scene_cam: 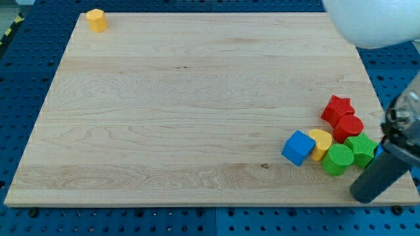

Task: Push the green star towards the bottom left side of the red star

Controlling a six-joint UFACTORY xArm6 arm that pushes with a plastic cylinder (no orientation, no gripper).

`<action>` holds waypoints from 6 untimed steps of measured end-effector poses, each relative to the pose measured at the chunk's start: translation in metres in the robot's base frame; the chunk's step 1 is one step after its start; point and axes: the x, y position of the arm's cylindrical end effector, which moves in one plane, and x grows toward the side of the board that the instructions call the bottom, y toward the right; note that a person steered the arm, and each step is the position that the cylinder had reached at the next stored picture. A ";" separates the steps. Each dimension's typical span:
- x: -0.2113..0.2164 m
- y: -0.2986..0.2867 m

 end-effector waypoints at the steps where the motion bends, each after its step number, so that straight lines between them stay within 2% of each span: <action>1: -0.001 0.011; 2: -0.017 0.024; 4: -0.053 0.002; 6: -0.072 -0.007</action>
